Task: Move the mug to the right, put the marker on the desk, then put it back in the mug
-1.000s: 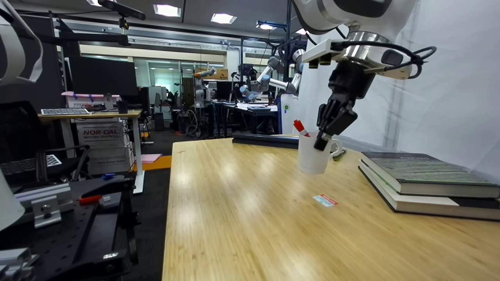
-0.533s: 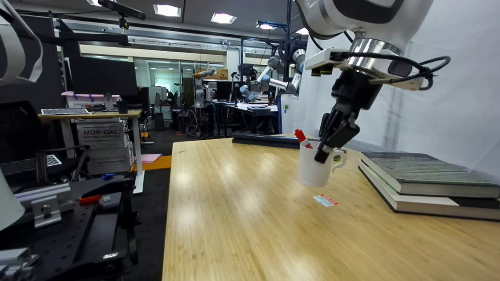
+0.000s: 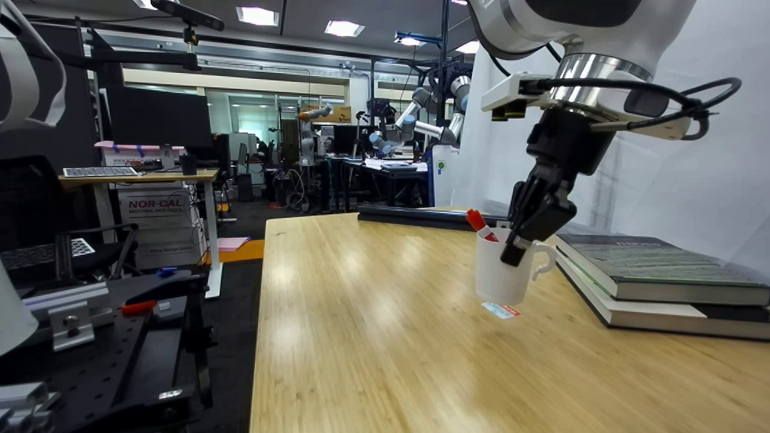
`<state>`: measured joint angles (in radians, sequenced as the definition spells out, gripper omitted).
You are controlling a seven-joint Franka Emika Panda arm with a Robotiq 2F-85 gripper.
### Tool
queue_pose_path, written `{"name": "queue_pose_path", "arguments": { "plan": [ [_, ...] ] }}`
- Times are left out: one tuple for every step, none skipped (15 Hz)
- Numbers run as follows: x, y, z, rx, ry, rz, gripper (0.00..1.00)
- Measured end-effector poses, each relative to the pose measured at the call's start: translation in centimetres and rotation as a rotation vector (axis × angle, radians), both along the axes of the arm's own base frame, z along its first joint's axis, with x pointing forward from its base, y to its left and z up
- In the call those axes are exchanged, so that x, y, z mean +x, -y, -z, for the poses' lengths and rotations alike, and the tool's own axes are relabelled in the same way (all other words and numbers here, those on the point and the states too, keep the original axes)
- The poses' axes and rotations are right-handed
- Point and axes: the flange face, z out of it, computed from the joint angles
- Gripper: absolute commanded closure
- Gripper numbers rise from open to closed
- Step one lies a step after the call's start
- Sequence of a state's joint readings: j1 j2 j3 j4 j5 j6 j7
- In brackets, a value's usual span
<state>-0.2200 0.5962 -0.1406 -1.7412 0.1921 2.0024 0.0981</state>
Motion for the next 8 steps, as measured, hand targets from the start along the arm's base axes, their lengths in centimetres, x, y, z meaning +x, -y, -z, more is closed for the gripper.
{"name": "queue_pose_path", "arguments": {
  "plan": [
    [-0.1,0.3,-0.1,-0.003,0.003,0.005,0.99],
    [-0.2,0.5,-0.3,-0.006,0.006,0.009,0.99],
    [-0.4,0.8,-0.4,-0.009,0.009,0.014,0.99],
    [-0.6,1.0,-0.4,-0.011,0.01,0.019,0.99],
    [-0.8,1.3,-0.4,-0.013,0.01,0.024,0.99],
    [-1.0,1.6,-0.3,-0.015,0.01,0.029,0.99],
    [-1.1,1.8,-0.1,-0.017,0.011,0.034,0.99],
    [-1.3,2.1,0.0,-0.02,0.012,0.039,0.99]
  ]
}}
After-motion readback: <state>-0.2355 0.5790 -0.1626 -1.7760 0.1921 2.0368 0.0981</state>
